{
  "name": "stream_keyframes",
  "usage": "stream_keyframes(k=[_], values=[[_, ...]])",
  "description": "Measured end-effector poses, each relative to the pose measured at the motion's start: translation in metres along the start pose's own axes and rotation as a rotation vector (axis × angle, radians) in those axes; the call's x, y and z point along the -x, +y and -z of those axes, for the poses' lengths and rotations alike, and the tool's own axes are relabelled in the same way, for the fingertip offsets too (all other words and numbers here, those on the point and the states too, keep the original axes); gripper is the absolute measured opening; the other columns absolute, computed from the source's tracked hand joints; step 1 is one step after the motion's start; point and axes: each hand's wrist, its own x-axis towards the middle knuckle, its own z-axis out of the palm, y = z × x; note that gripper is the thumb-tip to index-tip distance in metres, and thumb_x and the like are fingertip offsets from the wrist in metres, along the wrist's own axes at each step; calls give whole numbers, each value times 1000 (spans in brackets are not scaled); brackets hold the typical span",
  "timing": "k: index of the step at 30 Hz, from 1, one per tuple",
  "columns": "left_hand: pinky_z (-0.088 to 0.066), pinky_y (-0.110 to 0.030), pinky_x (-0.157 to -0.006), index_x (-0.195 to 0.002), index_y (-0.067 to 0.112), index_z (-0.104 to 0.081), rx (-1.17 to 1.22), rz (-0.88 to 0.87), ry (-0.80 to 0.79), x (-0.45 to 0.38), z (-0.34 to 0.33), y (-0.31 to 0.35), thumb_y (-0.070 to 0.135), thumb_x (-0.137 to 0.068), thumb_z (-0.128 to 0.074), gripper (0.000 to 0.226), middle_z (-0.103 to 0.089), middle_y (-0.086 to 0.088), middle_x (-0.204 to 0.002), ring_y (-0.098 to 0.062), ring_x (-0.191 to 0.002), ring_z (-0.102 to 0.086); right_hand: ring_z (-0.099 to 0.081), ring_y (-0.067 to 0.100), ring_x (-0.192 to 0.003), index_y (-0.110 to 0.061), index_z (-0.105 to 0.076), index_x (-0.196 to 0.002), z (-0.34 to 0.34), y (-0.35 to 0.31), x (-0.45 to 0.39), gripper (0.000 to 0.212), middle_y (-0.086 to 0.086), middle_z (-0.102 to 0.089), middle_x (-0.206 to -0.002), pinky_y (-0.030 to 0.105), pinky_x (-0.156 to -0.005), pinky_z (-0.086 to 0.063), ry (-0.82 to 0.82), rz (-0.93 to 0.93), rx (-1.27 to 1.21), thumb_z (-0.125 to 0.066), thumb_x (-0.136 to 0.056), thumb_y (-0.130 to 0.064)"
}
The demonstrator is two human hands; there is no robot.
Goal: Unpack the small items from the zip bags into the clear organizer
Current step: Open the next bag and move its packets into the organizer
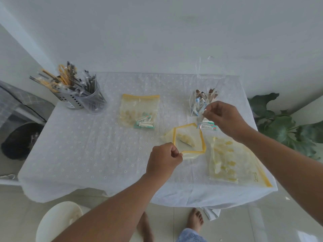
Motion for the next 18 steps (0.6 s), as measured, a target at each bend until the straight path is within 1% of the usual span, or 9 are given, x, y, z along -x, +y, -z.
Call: stream_keyframes(k=[2,4,7,10,11,13,15,16,18], values=[[-53,-24,-56,-69,22,-66,20,-28,2,1,-5,5,28,-78,-79,17,-62,12,-59,-3,-57,-61,-60,1,-63,-5,-68,-96,7,6,-8,11,0,-69,-79,13,-62,-49,145,-45,8,-72,-93,-15],[-55,-26,-57,-70,22,-66,11,-68,3,1,-8,9,29,-78,-79,17,-62,13,-58,-2,-57,-61,-62,2,-64,-11,-69,-95,11,12,-16,11,-2,-71,-81,14,-62,-50,307,-85,23,-74,-93,-21],[-56,-30,-57,-70,22,-65,3,-96,21,0,-9,9,30,-78,-79,18,-64,12,-59,-4,-57,-63,-66,10,-72,-21,-68,-90,16,19,-32,10,-5,-72,-81,25,-68,-52,481,-158,26,-74,-90,-29],[-55,-33,-55,-69,22,-64,-31,-135,57,-1,-6,5,29,-77,-80,20,-64,11,-59,-5,-56,-62,-70,14,-79,-26,-67,-86,13,20,-51,9,-5,-73,-83,30,-74,-57,529,-180,-15,-75,-89,-28],[-55,-33,-55,-70,21,-64,-39,-147,62,0,-5,4,29,-78,-81,20,-64,11,-59,-5,-56,-63,-69,13,-78,-26,-67,-85,10,18,-56,9,-5,-73,-83,29,-73,-57,535,-175,-28,-75,-88,-26],[-56,-33,-55,-71,21,-65,-38,-152,64,1,-3,2,29,-78,-81,20,-65,12,-60,-5,-57,-63,-66,8,-73,-23,-68,-86,5,15,-66,7,-6,-73,-82,23,-67,-51,548,-169,-41,-75,-88,-24],[-56,-33,-55,-71,20,-65,-32,-149,65,4,-2,0,29,-77,-81,19,-65,12,-61,-4,-57,-64,-64,3,-73,-23,-67,-88,1,13,-74,6,-8,-72,-83,18,-65,-46,552,-172,-29,-73,-89,-24],[-56,-33,-55,-71,20,-66,-29,-151,66,4,-1,-2,28,-77,-82,19,-66,12,-61,-4,-57,-64,-65,4,-75,-23,-67,-88,0,14,-78,6,-9,-72,-84,18,-65,-47,542,-183,-11,-73,-89,-24],[-56,-33,-55,-72,19,-66,-19,-149,68,5,-1,-4,27,-77,-82,19,-66,12,-62,-5,-57,-64,-68,11,-79,-24,-67,-87,-2,18,-84,6,-7,-72,-84,23,-70,-52,494,-203,45,-72,-88,-24]])
